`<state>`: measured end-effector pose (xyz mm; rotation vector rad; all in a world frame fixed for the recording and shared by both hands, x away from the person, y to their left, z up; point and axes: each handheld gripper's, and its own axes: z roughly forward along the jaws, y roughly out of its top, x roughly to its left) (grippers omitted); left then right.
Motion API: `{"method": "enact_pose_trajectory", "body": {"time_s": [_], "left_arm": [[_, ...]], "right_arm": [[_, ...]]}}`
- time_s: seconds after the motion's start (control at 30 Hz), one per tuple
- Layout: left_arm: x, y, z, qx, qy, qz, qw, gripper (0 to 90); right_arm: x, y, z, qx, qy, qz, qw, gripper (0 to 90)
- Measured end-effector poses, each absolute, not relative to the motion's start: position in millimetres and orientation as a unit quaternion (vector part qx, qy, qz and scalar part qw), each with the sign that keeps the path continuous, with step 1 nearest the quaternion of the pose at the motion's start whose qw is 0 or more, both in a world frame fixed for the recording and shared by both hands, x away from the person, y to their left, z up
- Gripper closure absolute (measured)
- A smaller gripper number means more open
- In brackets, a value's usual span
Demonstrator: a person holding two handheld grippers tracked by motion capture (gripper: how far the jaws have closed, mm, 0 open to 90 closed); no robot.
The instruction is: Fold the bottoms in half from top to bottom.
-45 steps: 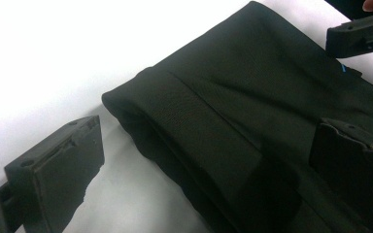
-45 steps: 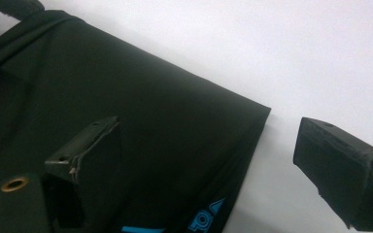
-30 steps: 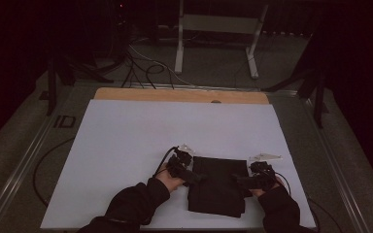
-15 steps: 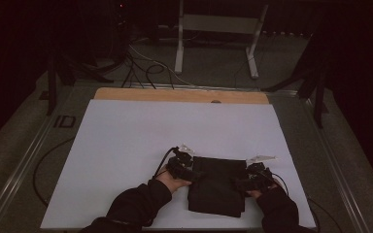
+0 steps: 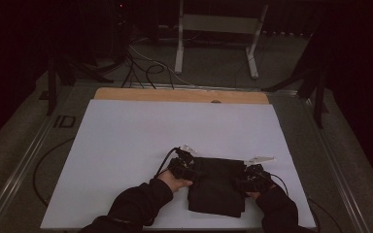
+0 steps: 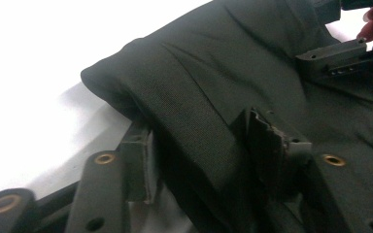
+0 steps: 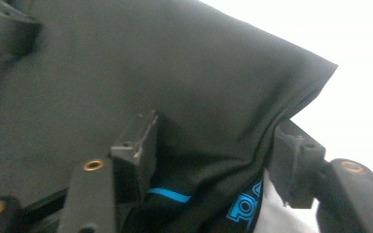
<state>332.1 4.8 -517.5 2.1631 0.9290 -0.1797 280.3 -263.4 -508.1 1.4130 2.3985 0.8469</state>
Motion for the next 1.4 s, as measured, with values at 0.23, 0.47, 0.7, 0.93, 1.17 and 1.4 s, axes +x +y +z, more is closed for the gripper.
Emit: {"method": "enact_pose_trajectory", "body": {"time_s": [0.23, 0.47, 0.7, 0.93, 1.17, 1.4], "left_arm": [[331.0, 2.7, -517.8, 0.848, 0.363, -0.067, 0.379, 58.0], [327.3, -1.6, -517.9, 0.854, 0.354, -0.056, 0.378, 66.6], [325.0, -1.9, -517.4, 0.852, 0.351, -0.050, 0.384, 71.8], [324.1, -2.0, -514.2, 0.853, 0.347, -0.048, 0.387, 74.6], [324.9, -1.5, -509.7, 0.854, 0.339, -0.054, 0.392, 75.2], [324.2, -2.2, -502.3, 0.855, 0.330, -0.055, 0.395, 75.2]], "right_arm": [[278.4, -261.1, -507.2, 0.474, 0.823, 0.292, 0.112, 51.7], [277.0, -259.3, -507.6, 0.450, 0.834, 0.302, 0.104, 63.8], [275.5, -256.5, -506.2, 0.444, 0.837, 0.303, 0.104, 73.5], [272.8, -252.3, -504.3, 0.441, 0.837, 0.298, 0.124, 76.3], [271.5, -252.9, -501.9, 0.440, 0.836, 0.304, 0.127, 76.7], [269.0, -253.2, -496.7, 0.440, 0.831, 0.314, 0.133, 76.9]]}}
